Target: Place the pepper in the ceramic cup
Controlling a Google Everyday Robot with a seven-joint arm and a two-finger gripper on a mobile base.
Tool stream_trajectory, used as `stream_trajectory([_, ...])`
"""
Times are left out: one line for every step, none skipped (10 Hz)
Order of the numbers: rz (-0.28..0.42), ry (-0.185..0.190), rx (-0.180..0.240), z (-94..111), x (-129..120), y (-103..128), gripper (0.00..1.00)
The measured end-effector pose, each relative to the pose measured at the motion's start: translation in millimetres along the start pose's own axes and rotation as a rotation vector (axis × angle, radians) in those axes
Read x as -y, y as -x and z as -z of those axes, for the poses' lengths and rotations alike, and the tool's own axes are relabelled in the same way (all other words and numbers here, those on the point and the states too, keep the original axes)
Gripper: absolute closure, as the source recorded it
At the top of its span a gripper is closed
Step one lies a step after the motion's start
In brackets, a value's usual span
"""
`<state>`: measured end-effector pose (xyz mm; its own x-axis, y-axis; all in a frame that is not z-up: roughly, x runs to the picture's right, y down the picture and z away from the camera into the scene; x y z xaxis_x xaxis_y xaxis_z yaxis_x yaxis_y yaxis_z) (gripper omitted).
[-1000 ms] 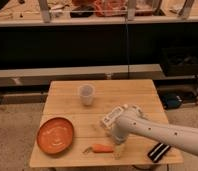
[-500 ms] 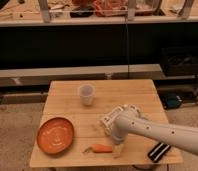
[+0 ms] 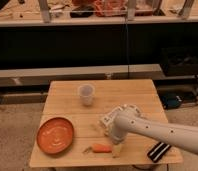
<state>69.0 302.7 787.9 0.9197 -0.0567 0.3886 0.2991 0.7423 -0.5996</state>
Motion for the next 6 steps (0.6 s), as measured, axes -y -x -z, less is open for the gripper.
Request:
stream_trajectory([0.001,0.003,-0.002,1.6,-1.4,-1.0,0.67])
stream_trajectory([0.003,-0.001,-0.003,3.7,-0.5,-1.5,0.64])
stream_trajectory([0.006,-0.001,-0.006,4.6,0.0,-2.0,0.66])
stream_trajectory([0.006,0.003,-0.006,4.5,-0.7,-1.4,0.74])
stream_trajectory([0.005,0.002,-0.005,4.5,-0.1,-1.6,0.82])
stream_trajectory([0.000,0.005,0.004,1.4,2.8,-1.4,0.94])
